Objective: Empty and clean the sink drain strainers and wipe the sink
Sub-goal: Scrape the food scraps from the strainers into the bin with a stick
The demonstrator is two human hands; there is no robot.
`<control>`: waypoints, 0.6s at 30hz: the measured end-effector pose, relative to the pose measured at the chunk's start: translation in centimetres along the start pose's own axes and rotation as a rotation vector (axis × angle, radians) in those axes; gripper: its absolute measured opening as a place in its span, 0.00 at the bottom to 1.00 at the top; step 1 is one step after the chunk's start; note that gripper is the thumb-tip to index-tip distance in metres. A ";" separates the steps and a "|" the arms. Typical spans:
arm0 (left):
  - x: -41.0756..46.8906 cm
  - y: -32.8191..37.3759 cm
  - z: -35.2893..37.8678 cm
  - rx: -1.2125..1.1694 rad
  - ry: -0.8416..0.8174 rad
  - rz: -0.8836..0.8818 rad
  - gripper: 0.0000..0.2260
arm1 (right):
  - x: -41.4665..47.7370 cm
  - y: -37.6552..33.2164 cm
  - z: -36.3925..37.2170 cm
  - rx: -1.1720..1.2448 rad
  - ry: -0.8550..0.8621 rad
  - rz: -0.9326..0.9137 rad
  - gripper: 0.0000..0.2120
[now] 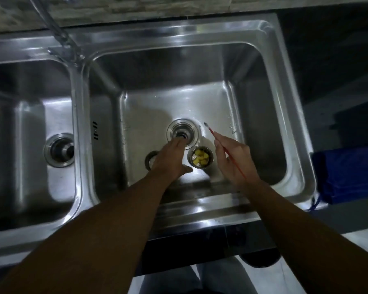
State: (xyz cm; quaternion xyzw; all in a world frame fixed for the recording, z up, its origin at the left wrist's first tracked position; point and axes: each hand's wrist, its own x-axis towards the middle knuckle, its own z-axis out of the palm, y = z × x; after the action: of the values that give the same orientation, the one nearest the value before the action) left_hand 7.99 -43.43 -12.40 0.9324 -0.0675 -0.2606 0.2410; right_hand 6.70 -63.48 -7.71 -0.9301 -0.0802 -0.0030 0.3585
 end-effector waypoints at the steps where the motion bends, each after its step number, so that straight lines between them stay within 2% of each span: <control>1: 0.4 0.5 0.5 -0.032 -0.023 0.013 0.45 | -0.1 0.1 -0.2 -0.001 0.010 0.008 0.18; 6: 1.7 1.3 2.7 -0.128 -0.130 0.047 0.49 | -0.5 0.3 -1.3 0.031 0.061 0.031 0.16; 8: 2.2 1.2 3.1 -0.175 -0.125 0.066 0.47 | -0.6 0.3 -1.6 0.011 0.081 0.025 0.15; 12: 2.7 1.4 3.0 -0.181 -0.108 0.098 0.34 | -1.2 0.0 -2.5 0.040 0.113 0.057 0.12; 18: 1.5 2.5 1.5 -0.317 -0.084 0.106 0.36 | -3.1 -1.4 -4.2 0.037 0.215 0.090 0.14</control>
State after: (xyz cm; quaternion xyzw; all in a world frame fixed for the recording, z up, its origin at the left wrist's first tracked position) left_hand 8.52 -46.65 -13.04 0.8662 -0.0848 -0.2934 0.3954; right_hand 3.60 -65.73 -3.88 -0.9202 0.0003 -0.0851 0.3821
